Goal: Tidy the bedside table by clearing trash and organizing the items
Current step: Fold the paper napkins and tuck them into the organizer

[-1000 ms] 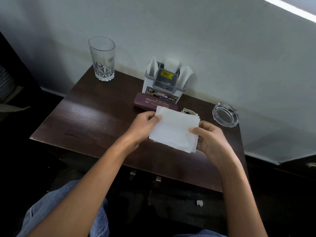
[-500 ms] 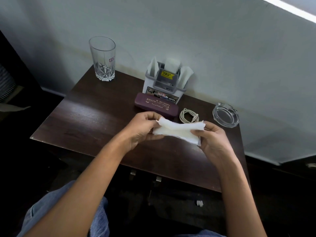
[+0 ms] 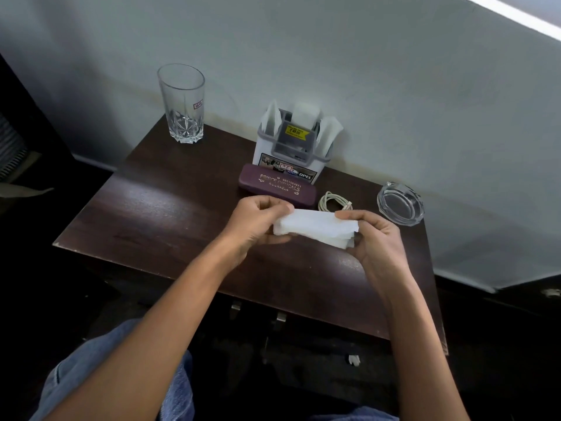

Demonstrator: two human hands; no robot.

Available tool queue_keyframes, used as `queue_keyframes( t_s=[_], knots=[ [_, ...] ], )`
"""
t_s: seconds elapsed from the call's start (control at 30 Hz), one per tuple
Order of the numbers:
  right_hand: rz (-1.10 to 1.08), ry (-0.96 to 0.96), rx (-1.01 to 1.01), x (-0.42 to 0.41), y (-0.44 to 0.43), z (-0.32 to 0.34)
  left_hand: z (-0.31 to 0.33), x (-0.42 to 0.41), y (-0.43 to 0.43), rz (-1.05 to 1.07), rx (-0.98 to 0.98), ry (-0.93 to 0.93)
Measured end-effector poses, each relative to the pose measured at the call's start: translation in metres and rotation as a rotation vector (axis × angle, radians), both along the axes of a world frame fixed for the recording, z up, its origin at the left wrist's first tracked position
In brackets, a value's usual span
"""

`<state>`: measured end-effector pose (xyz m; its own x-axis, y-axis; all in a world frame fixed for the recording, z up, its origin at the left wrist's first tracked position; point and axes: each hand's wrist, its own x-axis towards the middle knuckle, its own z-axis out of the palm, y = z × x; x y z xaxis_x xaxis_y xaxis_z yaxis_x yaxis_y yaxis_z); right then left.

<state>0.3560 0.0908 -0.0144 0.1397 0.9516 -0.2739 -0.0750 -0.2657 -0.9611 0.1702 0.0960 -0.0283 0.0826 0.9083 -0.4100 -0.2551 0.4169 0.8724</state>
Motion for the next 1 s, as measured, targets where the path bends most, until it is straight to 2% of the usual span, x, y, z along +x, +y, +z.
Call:
queue_keyframes(
  t_s=[0.1,0.3,0.43,0.53,0.8,1.0],
  knots=[
    [-0.020,0.010,-0.040,-0.0034,0.0016,0.0036,-0.0035,0.0019,0.0003,0.021,0.084,0.108],
    [0.009,-0.038,-0.073,-0.0026,-0.0012,0.0006,-0.0036,0.0009,0.0011,0.024,0.159,0.103],
    [-0.014,-0.049,-0.052,-0.0021,-0.0007,0.0020,-0.0026,0.0006,0.0017,0.061,0.059,-0.007],
    [0.019,-0.045,-0.014,-0.0021,-0.0005,0.0037,-0.0008,0.0039,-0.0005,-0.039,-0.021,-0.052],
    [0.017,-0.072,0.032,-0.0010,-0.0002,0.0033,-0.0042,0.0030,-0.0001,-0.019,0.035,-0.013],
    [-0.008,-0.039,-0.029,0.0002,0.0003,0.0006,-0.0057,0.0030,0.0003,0.019,0.012,-0.028]
  ],
)
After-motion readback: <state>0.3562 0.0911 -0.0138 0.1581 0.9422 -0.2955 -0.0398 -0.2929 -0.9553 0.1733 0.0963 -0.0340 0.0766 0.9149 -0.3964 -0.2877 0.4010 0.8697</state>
